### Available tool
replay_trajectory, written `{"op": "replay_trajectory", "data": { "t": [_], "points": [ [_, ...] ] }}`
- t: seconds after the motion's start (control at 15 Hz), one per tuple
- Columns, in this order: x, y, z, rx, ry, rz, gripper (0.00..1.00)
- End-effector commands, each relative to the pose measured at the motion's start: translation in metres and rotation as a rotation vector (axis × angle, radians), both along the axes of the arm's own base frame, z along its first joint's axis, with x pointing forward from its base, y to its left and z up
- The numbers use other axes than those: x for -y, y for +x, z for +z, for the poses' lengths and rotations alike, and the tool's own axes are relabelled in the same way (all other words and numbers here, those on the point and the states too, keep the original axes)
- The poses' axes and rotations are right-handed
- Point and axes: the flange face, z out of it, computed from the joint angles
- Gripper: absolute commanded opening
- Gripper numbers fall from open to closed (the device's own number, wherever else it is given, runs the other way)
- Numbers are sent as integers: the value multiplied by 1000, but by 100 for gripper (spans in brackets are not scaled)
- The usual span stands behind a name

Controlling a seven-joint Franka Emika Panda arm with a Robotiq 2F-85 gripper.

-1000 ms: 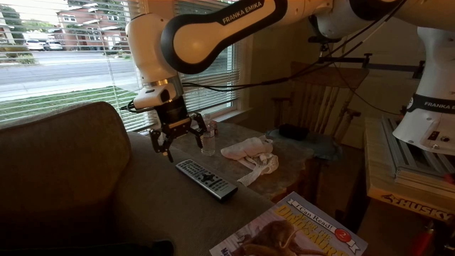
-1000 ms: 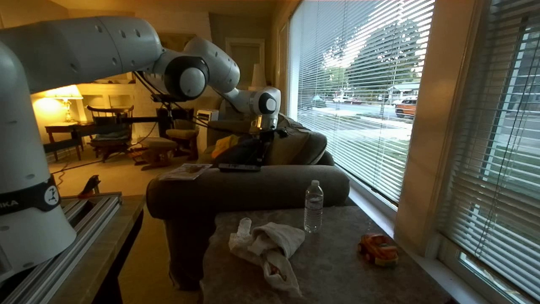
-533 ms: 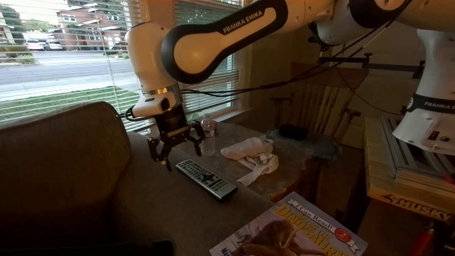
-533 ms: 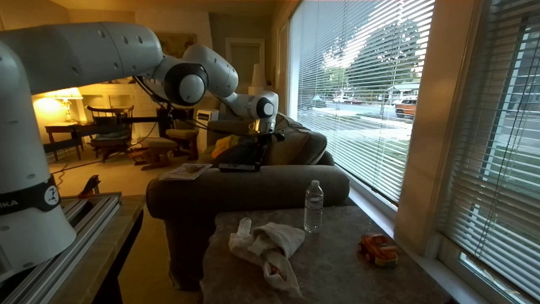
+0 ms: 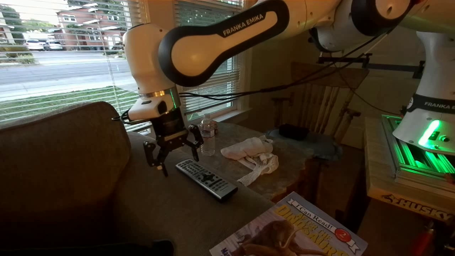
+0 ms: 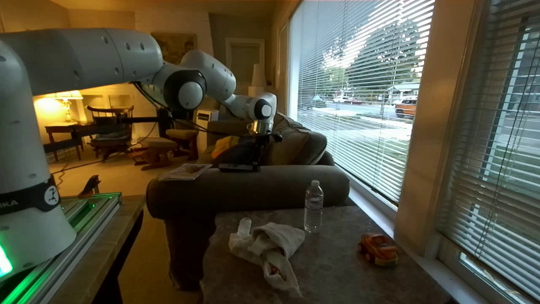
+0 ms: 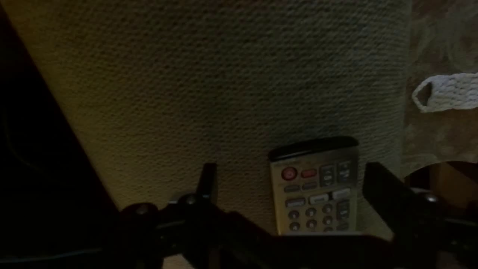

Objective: Put the grey remote control on the table.

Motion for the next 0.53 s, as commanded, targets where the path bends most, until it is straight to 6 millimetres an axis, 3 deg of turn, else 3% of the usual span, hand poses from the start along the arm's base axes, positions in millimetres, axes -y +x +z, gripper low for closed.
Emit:
{"op": "replay_trajectory", "data": {
  "t": [0.0, 0.47],
  "points": [
    [-11, -8, 4, -28, 15, -4, 100],
    [-9, -18, 9, -99, -38, -10, 100]
  ]
}}
